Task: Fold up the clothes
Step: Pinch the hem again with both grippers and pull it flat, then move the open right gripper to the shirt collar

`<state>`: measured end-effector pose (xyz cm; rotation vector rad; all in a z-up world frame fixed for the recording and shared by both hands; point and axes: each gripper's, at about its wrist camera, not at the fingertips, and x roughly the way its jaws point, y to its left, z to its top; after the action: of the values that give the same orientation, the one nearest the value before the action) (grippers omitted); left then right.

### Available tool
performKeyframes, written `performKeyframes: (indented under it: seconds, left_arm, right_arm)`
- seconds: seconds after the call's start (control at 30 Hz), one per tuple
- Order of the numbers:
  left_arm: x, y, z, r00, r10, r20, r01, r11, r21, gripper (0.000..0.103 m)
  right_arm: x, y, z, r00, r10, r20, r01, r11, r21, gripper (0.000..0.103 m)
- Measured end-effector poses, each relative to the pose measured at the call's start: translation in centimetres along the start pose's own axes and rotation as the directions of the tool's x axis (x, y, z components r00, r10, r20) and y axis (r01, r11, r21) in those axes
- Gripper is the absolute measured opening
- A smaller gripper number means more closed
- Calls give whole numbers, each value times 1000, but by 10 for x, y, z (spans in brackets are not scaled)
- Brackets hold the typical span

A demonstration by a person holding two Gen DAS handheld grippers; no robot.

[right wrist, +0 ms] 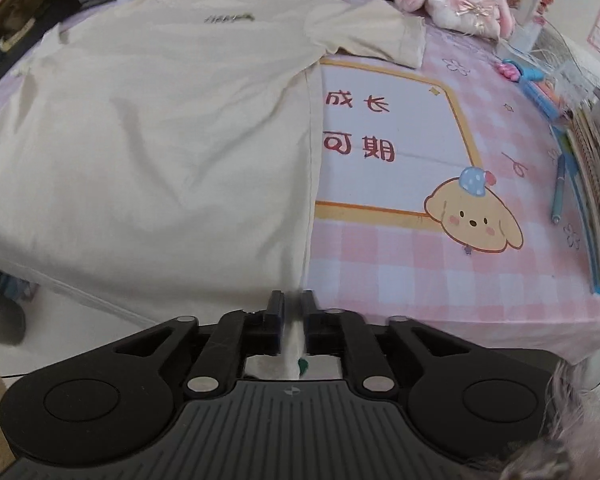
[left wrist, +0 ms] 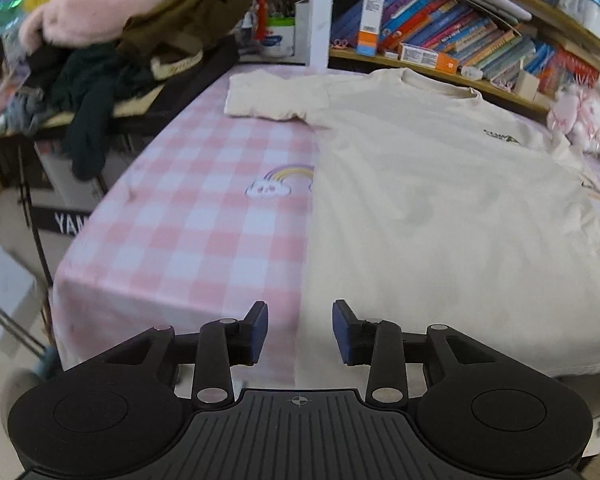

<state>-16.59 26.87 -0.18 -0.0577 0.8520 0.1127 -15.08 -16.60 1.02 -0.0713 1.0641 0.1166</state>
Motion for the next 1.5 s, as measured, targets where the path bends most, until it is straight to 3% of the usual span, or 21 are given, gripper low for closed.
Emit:
performKeyframes:
  seconds: [0.13, 0.27, 0.3, 0.37, 0.57, 0.7, 0.73, 0.77, 0.83, 1.0, 1.2, 1.3, 1.5]
  left_arm:
    - [19, -4, 6, 999, 12, -37, -12, 1000, 6, 42]
    - [31, -7, 8, 998, 7, -64, -6, 1000, 13, 42]
    - [32, -7, 8, 998, 5, -66, -4, 1000, 11, 42]
    - [34, -7, 9, 998, 0, -69, 0, 1000, 7, 41]
    - [34, -7, 8, 997, -13, -70, 14, 1000, 23, 42]
    - [27, -16, 18, 1000, -26, -11, 26, 999, 26, 43]
    - [25, -19, 21, 1000, -30, 5, 29, 999, 27, 43]
    - [23, -21, 23, 999, -33, 20, 32, 999, 28, 48]
    - [19, -26, 28, 998, -40, 51, 38, 999, 30, 58]
    - [10, -39, 41, 990, -57, 127, 53, 998, 35, 78]
    - [19, -66, 42, 985, -122, 119, 117, 992, 46, 82]
    - [28, -80, 44, 983, -150, 103, 144, 988, 57, 84]
    - [50, -109, 53, 987, -145, 70, 141, 988, 60, 87]
  right_arm:
    - [3, -2, 10, 999, 5, 54, -8, 999, 47, 29]
    - [15, 2, 18, 998, 1, 57, -5, 998, 59, 28]
    - [19, 3, 18, 999, -9, 52, 6, 998, 59, 26]
    - [22, 1, 16, 998, -41, 50, 38, 997, 64, 9]
    - [18, 3, 11, 999, -38, 31, 36, 998, 60, 7]
    - [15, 3, 14, 999, -29, 33, 27, 997, 66, 9]
    - [14, 2, 15, 999, -27, 38, 24, 997, 70, 14]
    - [10, 1, 16, 998, -26, 53, 22, 997, 73, 30]
    - [2, 2, 22, 995, -40, 96, 34, 998, 60, 48]
    - [-14, 16, 41, 984, -17, 180, 21, 1000, -20, 54]
    - [-24, 38, 67, 968, 65, 242, -20, 983, -183, 61]
    - [-22, 47, 86, 961, 108, 255, -24, 950, -312, 66]
    - [1, 54, 132, 954, 187, 235, -42, 857, -513, 66]
